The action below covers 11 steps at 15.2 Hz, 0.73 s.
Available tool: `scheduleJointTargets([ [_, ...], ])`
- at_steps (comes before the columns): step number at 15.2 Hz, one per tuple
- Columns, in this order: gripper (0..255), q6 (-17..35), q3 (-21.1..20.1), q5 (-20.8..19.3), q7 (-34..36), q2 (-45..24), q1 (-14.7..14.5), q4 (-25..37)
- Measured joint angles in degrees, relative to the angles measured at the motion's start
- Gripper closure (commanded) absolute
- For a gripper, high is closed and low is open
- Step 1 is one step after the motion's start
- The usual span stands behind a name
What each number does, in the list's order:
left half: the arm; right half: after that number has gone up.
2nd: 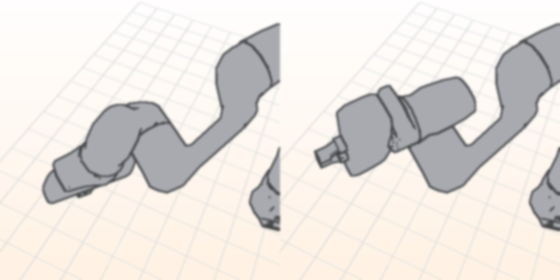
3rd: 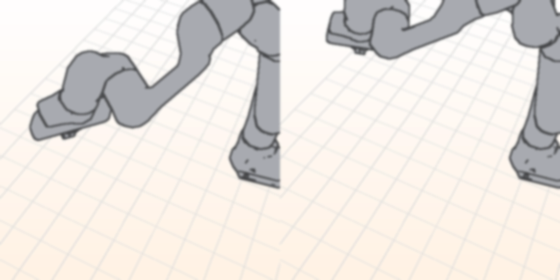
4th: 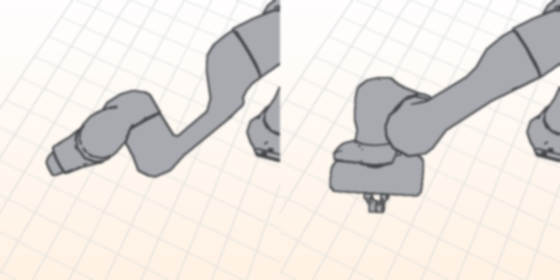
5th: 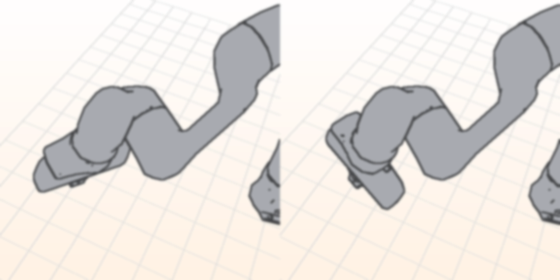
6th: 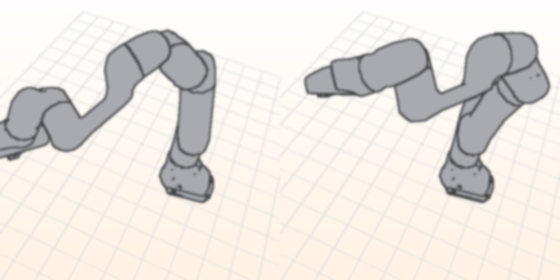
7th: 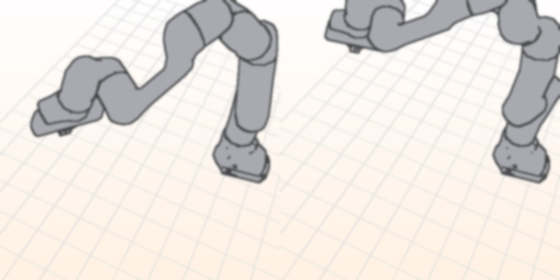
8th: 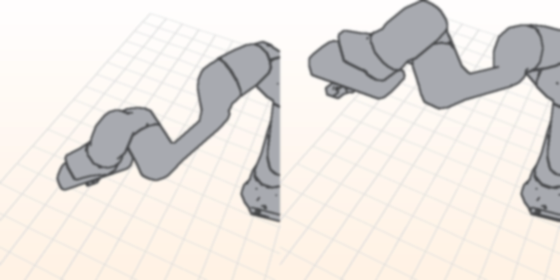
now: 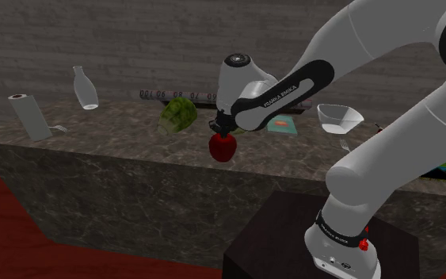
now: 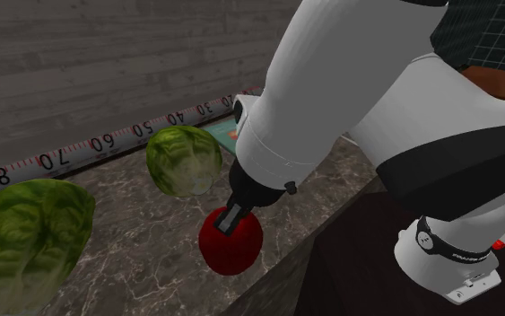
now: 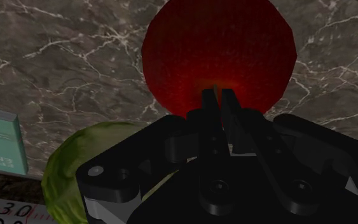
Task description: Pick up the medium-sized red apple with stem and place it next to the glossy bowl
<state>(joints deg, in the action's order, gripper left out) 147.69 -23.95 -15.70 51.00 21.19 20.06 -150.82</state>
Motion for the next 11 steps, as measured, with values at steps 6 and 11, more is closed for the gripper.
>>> scheduleJointTargets([
  [6, 255, -4.19, 1.48, 2.31, -2.65, 2.38, -1.47, 1.85],
  [11, 255, -8.37, 2.77, 4.10, -4.91, 4.67, -2.62, 3.92],
])
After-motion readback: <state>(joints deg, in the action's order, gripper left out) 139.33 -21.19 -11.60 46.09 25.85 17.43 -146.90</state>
